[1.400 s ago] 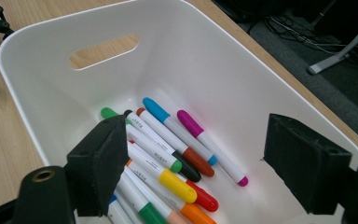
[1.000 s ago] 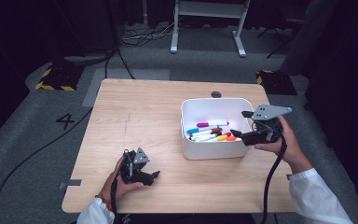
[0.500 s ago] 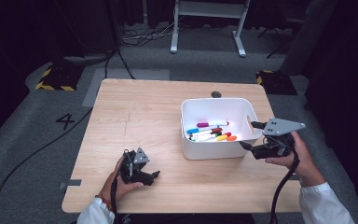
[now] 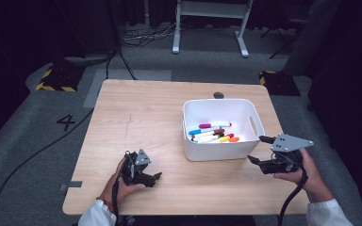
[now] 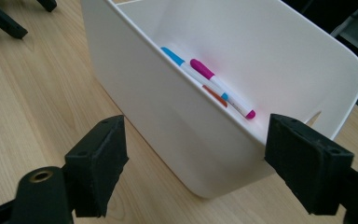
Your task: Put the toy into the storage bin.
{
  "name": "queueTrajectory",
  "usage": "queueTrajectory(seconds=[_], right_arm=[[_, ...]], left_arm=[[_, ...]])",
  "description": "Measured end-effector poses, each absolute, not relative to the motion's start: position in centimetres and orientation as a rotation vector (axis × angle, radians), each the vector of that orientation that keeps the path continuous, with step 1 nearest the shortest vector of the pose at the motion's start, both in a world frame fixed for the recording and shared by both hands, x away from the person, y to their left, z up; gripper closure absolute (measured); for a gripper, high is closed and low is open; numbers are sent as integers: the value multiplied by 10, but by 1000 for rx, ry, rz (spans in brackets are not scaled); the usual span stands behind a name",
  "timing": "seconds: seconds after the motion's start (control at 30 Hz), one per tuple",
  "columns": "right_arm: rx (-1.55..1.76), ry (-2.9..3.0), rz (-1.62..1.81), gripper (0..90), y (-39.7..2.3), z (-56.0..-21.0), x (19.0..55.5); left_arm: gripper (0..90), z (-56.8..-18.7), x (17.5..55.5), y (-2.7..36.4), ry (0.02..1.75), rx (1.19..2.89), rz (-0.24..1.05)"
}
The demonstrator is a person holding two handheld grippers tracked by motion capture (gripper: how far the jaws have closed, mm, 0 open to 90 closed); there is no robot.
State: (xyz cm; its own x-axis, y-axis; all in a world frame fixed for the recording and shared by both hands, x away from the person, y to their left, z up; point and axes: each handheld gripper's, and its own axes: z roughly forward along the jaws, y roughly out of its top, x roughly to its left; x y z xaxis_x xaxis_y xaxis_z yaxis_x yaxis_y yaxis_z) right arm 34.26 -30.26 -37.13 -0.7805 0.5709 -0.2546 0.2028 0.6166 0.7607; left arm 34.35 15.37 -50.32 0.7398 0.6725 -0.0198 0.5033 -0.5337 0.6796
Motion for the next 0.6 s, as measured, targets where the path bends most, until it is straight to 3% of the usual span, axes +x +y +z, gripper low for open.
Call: queueTrajectory(seconds=[0.6], right_arm=[[716,2382,929,208,-324,-435,326]], left_arm=[[142,-503,345,154,871,2257,316]])
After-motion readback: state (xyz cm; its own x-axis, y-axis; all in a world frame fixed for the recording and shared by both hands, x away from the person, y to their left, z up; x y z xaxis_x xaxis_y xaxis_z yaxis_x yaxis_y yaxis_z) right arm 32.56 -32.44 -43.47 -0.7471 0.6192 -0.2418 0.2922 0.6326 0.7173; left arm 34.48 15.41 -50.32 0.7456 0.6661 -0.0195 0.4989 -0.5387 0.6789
